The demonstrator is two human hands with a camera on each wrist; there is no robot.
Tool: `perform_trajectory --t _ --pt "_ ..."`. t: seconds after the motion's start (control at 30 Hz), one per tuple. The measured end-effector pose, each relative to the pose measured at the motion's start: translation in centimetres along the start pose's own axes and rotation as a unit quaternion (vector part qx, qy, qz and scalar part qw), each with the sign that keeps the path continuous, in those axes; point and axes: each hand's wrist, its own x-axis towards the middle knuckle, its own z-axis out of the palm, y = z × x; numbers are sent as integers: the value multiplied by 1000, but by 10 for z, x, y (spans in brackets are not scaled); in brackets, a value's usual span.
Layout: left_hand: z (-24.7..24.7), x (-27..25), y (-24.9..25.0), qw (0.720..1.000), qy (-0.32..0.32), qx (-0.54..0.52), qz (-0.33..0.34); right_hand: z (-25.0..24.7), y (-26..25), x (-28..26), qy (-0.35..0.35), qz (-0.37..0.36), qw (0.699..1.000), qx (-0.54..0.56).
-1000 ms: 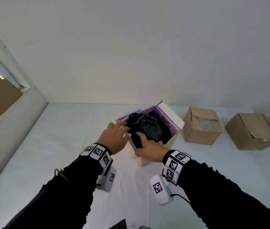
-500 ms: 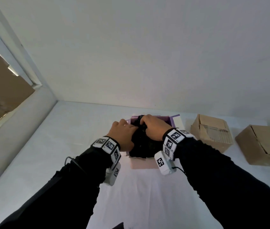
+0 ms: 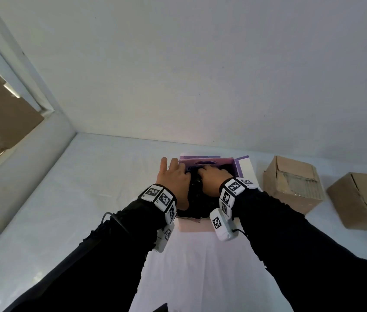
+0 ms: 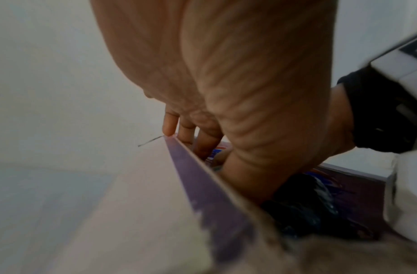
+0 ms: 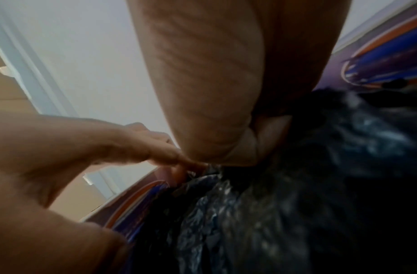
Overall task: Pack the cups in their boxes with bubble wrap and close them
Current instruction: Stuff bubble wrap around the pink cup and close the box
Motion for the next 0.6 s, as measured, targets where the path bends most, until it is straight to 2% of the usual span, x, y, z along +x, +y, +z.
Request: perform_trajectory --t 0.2,0.3,0.37,0.4,0.6 --pt "-7 15 -8 999 33 4 40 -19 9 -8 -12 4 997 81" --pt "-7 26 -7 996 50 -27 67 -20 15 -15 82 39 991 94" --pt "-5 34 -4 993 51 -80 72 -18 14 -19 147 102 979 97" --pt "-3 37 -2 992 47 -99 71 -19 12 -20 152 129 975 97" --pt "5 54 3 991 -8 -121 58 -11 12 -11 19 155 979 128"
